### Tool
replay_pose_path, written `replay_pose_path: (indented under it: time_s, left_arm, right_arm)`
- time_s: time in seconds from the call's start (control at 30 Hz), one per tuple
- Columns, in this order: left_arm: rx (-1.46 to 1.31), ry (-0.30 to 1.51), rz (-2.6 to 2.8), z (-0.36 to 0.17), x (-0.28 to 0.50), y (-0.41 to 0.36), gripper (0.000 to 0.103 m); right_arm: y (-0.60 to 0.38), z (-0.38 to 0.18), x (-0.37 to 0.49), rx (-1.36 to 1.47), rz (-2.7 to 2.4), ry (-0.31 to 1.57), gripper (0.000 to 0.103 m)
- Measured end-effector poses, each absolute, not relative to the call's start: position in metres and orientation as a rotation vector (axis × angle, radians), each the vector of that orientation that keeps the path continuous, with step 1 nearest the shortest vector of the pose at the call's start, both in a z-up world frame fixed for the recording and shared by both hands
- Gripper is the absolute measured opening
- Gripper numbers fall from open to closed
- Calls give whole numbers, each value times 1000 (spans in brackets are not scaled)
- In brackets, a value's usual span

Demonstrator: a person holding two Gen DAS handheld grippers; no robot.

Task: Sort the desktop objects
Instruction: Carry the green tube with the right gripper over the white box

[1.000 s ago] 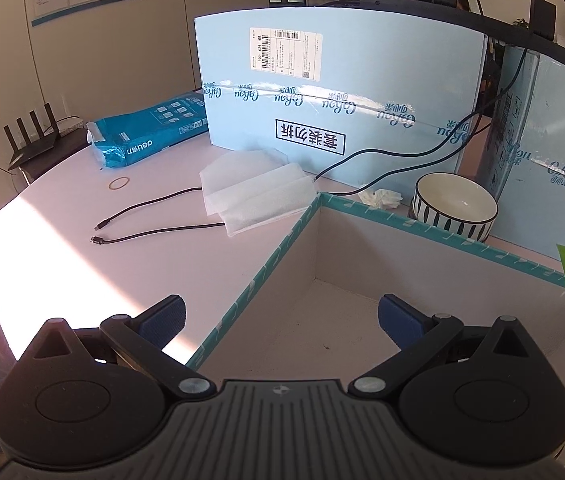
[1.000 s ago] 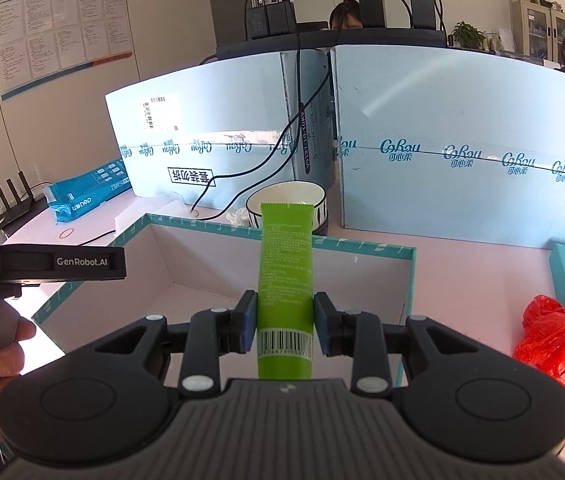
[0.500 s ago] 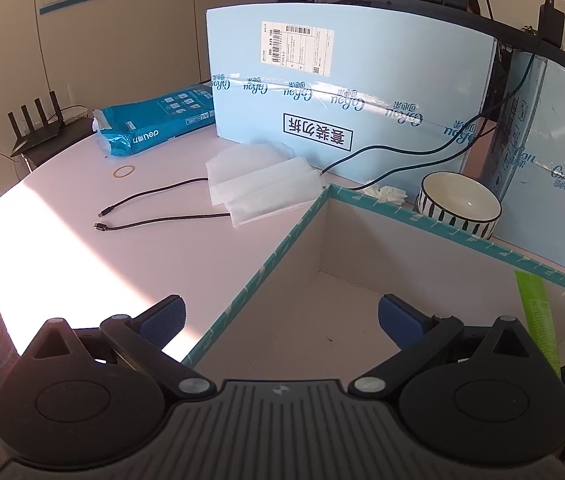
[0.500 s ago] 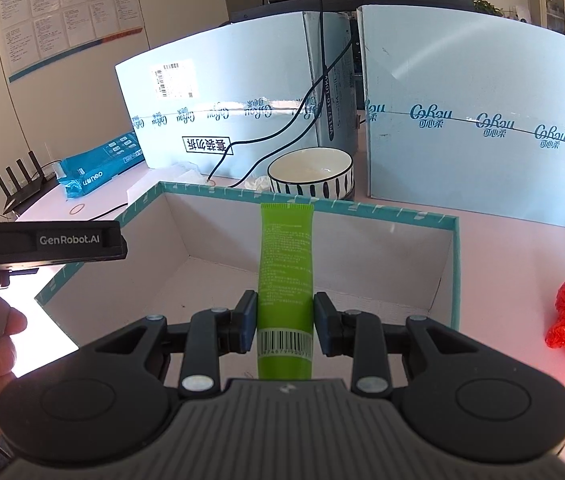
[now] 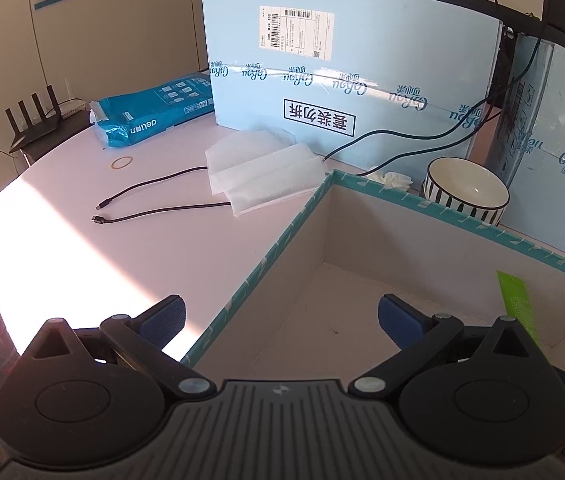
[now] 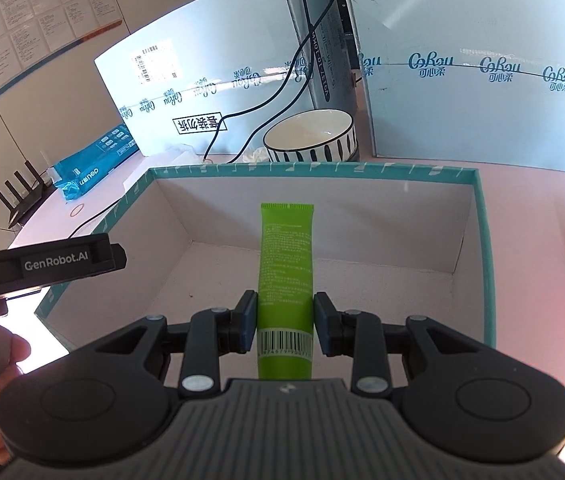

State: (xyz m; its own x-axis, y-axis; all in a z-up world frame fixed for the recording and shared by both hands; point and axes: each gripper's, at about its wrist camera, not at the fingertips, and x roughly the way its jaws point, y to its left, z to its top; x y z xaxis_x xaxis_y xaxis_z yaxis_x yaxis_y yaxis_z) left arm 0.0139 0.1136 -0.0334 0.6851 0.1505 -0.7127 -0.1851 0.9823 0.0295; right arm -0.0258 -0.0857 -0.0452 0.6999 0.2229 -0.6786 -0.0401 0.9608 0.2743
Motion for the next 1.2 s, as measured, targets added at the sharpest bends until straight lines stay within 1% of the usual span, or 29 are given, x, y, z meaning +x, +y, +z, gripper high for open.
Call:
replay_pose_path:
  time_s: [0.53,1.0,1.2]
  left_arm:
    - [-28,809,171,-39,13,110,103]
    - [-58,798,203,-37,9,116,103]
    - [-71,719,249,-26,1,123,103]
  right_arm:
    - [-59,-56,0,206,78,885,33]
    - [-52,-57,23,273,64,958,33]
    - [-43,-62,33,283,73,983,33]
